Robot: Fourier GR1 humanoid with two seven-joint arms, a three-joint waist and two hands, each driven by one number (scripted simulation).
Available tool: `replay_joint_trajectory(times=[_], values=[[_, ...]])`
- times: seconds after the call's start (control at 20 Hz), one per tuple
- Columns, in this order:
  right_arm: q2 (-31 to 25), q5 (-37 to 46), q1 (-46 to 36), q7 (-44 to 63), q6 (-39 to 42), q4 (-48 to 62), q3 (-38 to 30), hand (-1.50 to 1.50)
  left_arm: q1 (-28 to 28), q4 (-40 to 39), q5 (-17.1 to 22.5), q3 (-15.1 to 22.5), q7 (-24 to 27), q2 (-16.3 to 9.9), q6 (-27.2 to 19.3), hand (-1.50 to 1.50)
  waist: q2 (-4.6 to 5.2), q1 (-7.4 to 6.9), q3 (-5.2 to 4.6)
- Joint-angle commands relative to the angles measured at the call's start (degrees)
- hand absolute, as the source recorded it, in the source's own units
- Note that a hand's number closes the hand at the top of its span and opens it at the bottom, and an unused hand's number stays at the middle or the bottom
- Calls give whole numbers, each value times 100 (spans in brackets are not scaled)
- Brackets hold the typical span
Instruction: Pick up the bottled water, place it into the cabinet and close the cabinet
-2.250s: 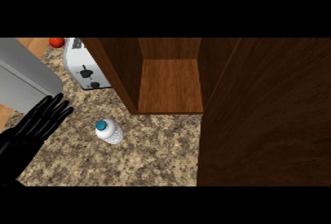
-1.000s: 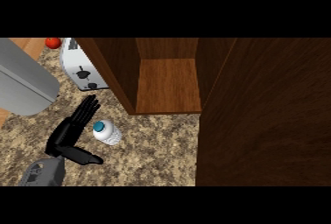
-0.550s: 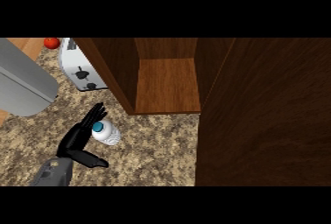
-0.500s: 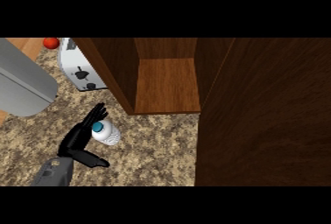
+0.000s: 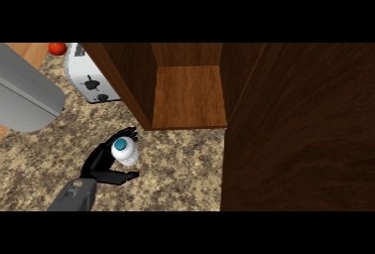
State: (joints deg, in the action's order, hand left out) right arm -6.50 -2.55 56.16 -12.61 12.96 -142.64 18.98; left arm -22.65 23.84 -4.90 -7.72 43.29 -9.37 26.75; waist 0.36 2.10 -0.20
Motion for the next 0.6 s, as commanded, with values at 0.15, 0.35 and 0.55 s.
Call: replay_joint_trajectory(times=[0.15,0.35,0.55], values=[[-253,-202,150,277,52,-690,-155,-150,-442,-727,280,-281,481,32,630,150,39,43,-10],[-223,-83,478,-171,104,-487,-24,-150,-510,-806,397,-348,451,37,775,150,-14,34,2],[-225,25,540,-248,73,-417,58,-150,-554,-887,308,-228,592,143,875,150,1,71,-5]])
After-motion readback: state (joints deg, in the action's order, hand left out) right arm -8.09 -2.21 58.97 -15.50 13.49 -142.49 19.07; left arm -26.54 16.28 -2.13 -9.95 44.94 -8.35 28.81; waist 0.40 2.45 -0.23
